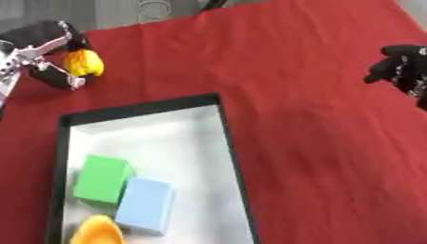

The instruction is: Pick up objects on the table and place them in the box.

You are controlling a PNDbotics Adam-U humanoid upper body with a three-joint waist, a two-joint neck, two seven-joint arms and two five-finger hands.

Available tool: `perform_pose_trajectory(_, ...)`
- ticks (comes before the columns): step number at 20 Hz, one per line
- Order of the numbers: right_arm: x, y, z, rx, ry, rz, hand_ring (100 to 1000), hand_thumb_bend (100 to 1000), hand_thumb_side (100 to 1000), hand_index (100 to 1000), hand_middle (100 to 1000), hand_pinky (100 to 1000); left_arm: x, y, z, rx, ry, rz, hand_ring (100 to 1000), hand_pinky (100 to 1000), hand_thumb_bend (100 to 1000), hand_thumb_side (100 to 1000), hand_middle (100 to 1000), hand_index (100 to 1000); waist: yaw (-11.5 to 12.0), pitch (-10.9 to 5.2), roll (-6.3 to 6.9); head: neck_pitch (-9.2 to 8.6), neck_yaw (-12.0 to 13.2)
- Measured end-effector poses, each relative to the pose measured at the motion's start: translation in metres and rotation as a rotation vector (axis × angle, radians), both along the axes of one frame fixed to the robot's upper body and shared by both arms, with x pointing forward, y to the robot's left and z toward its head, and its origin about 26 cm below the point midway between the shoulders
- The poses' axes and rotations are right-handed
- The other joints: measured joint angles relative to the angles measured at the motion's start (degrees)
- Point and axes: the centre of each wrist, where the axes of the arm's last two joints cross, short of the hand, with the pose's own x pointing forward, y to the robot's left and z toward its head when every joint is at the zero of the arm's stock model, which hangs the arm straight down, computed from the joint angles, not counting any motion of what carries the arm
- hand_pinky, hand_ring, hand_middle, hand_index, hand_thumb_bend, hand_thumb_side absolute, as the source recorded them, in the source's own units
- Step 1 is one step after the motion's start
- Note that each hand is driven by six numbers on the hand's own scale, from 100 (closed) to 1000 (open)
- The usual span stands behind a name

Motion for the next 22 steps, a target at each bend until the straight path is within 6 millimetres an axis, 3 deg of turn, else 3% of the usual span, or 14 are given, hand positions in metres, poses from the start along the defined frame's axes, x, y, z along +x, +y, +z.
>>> perform_pose_trajectory(6, -0.002, -0.004, -0.006, 0.009, 0.014, -0.013, 750, 100, 659, 860, 696, 997, -0.01, -0.018, 0.02, -0.034, -0.064, -0.124, 552, 708, 100, 100, 422, 601, 1.06, -0.06, 0.0, 1.48, -0.57)
perform_pose_trajectory(9, -0.003, -0.008, -0.007, 0.034, 0.013, -0.023, 754, 100, 634, 864, 700, 997, -0.023, -0.028, 0.04, -0.039, -0.153, -0.235, 532, 699, 154, 100, 400, 574, 1.68, -0.12, 0.0, 2.18, -1.22)
perform_pose_trajectory(10, -0.004, -0.01, -0.007, 0.049, 0.014, -0.032, 755, 100, 633, 865, 701, 997, -0.032, -0.032, 0.049, -0.045, -0.189, -0.283, 531, 698, 156, 100, 399, 573, 1.99, -0.32, 0.0, 2.53, -1.52)
perform_pose_trajectory(13, -0.007, -0.018, -0.005, 0.12, 0.019, -0.074, 757, 100, 619, 860, 688, 998, -0.069, -0.046, 0.075, -0.065, -0.292, -0.426, 534, 689, 295, 100, 396, 585, 2.7, -1.48, -0.02, 3.56, -2.57)
perform_pose_trajectory(16, -0.01, -0.027, -0.002, 0.209, 0.029, -0.117, 758, 100, 614, 861, 695, 998, -0.11, -0.062, 0.094, -0.08, -0.388, -0.527, 528, 683, 309, 100, 378, 564, 3.39, -2.21, -0.08, 4.69, -3.86)
perform_pose_trajectory(22, -0.018, -0.044, 0.001, 0.305, 0.051, -0.184, 758, 100, 606, 861, 696, 999, -0.167, -0.089, 0.09, -0.048, -0.38, -0.725, 523, 677, 336, 100, 385, 562, 5.35, -4.53, -1.06, 6.59, -6.04)
